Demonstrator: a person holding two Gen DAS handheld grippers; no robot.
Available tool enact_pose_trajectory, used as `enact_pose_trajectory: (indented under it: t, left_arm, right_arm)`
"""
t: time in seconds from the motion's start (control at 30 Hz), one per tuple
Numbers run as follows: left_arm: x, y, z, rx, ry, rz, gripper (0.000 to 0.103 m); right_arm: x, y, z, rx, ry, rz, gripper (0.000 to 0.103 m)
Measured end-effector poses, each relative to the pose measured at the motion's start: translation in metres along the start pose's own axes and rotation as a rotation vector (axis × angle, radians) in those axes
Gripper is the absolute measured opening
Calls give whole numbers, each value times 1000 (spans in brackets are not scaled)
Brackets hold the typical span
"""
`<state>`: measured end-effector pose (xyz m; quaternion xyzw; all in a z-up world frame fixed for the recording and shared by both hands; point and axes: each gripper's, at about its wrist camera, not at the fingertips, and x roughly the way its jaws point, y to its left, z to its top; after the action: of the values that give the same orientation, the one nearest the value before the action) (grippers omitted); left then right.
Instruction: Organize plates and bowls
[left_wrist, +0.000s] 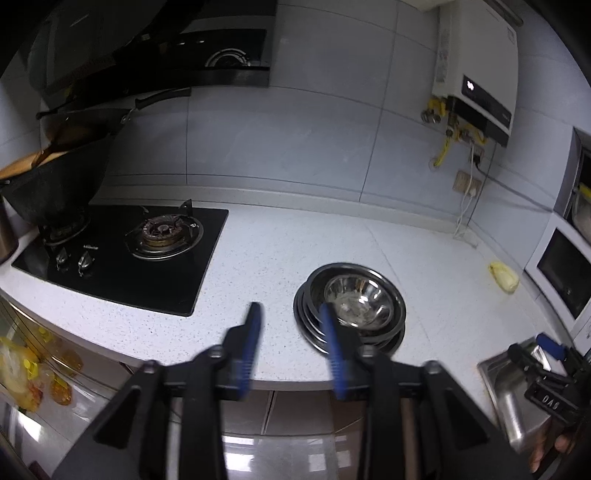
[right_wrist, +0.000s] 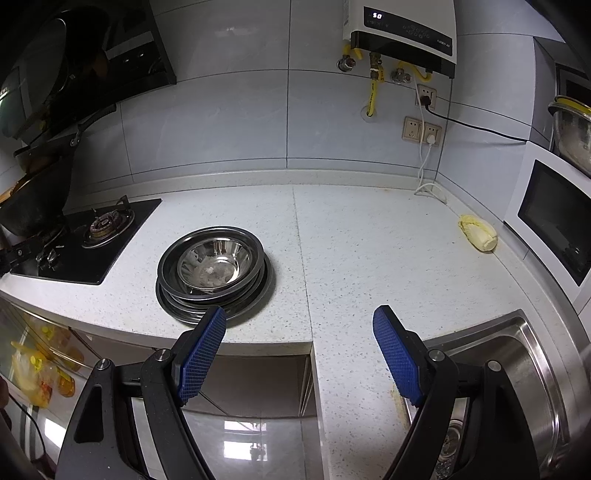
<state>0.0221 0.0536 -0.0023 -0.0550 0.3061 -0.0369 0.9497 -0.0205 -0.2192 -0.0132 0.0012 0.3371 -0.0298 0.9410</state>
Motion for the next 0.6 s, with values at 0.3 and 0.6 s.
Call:
enact_pose_trajectory:
  t: [0.3, 0.6]
  left_arm:
    - [-4, -17, 0, 34, -6, -37, 58]
    - [-3, -33, -1, 67, 11, -40, 58]
  right_arm:
    - [-10, -8, -3, 12, -8, -21, 78]
    - [-19, -14, -8, 28, -14, -42, 78]
